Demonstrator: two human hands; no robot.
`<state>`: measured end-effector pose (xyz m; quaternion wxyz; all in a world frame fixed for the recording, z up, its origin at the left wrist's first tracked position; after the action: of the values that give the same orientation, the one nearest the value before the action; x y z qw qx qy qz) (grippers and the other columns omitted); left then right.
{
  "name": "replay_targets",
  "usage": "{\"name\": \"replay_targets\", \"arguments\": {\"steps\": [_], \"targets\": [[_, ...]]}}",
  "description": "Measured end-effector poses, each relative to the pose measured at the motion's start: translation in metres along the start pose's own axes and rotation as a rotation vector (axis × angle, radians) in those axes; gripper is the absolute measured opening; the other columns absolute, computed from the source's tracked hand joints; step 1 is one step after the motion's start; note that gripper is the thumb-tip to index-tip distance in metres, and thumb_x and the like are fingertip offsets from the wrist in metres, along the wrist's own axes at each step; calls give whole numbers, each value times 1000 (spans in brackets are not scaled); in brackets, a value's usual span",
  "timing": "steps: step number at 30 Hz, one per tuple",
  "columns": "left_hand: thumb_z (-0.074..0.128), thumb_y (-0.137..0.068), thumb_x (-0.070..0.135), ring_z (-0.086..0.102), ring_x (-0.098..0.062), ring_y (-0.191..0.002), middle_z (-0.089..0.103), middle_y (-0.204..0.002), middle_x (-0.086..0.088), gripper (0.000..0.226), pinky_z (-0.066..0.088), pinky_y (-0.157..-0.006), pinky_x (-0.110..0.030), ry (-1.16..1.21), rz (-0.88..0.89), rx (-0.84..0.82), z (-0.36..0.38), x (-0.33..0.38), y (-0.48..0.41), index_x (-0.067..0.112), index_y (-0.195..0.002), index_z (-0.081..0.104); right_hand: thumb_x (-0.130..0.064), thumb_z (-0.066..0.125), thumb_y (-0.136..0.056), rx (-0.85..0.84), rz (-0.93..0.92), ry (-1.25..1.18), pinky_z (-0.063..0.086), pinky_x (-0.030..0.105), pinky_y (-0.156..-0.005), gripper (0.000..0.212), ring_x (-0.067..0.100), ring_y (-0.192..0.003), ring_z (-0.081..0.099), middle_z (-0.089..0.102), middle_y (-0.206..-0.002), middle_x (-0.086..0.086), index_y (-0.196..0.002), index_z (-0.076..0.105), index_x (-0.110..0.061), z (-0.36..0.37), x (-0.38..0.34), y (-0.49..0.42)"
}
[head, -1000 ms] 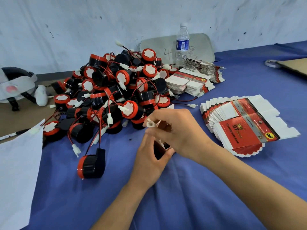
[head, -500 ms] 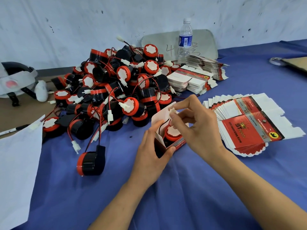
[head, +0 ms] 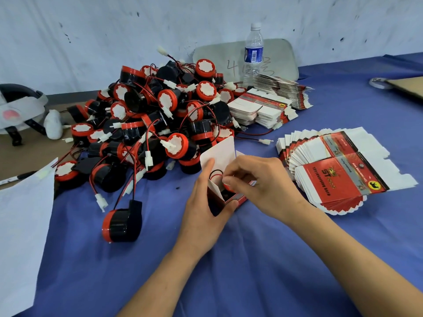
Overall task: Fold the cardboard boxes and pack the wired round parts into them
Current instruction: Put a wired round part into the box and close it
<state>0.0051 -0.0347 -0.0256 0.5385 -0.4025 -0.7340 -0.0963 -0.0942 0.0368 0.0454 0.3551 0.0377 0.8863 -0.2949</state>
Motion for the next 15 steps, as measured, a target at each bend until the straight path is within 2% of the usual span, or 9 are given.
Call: {"name": "replay_targets", "arguments": {"steps": [3, 5, 7, 9, 11, 13, 15], "targets": [[78, -78, 31, 55, -8, -121, 55, -135, 5, 86, 46, -102, -33, -6, -2, 0, 1, -3, 0, 56, -138, 21, -6, 72, -83, -114, 62, 24, 50, 23, -68, 2, 11, -72, 62, 68, -76, -4, -83, 69, -5, 12, 9, 3], [79, -79, 20, 56, -7, -118, 57, -131, 3, 90, 47, -100, -30, -32, 6, -2, 1, -6, 0, 57, -138, 22, -7, 72, -82, -169, 56, 77, 49, 32, -71, 5, 16, -76, 58, 69, -78, 4, -80, 70, -3, 18, 10, 4], [79, -79, 15, 57, -5, -115, 58, -129, 4, 92, 48, -97, -26, -41, 13, -2, 2, -8, 0, 58, -138, 22, -8, 69, -84, -230, 27, 142, 46, 35, -75, 9, 17, -76, 53, 68, -76, 7, -78, 71, -2, 22, 11, 5], [78, -78, 15, 57, 2, -111, 57, -128, 8, 93, 46, -90, -14, -55, 26, 8, 1, -7, 0, 63, -135, 22, -9, 63, -87, -304, -23, 215, 42, 32, -80, 18, 21, -77, 52, 67, -74, 8, -74, 69, 1, 28, 10, 6], [77, -77, 18, 54, 9, -110, 55, -130, 12, 91, 40, -85, -4, -53, 30, 12, 1, -6, -1, 66, -132, 23, -10, 57, -89, -329, -72, 269, 38, 27, -80, 26, 20, -77, 47, 65, -70, 5, -64, 59, -2, 33, 8, 9], [76, -76, 21, 53, 11, -112, 53, -133, 12, 88, 39, -86, -3, -24, 15, 7, 1, -6, -1, 64, -132, 23, -11, 55, -87, -295, -129, 323, 28, 22, -80, 30, 18, -75, 42, 57, -62, 2, -59, 45, -15, 33, 3, 11], [74, -74, 27, 52, 11, -115, 53, -134, 13, 86, 39, -88, -4, 6, -5, 8, 0, -5, -1, 62, -134, 23, -12, 52, -82, -269, -156, 349, 25, 20, -84, 26, 19, -76, 45, 56, -61, -1, -58, 43, -18, 31, -1, 13]]}}
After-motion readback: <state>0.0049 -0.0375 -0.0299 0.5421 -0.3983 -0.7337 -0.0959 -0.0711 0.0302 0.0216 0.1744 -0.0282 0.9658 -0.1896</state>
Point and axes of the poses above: each hand's wrist, its own y-axis away from the middle knuckle, its own z-axis out of the palm, x = y × z, the point moved 7 cm from there along -y, towards the middle knuckle
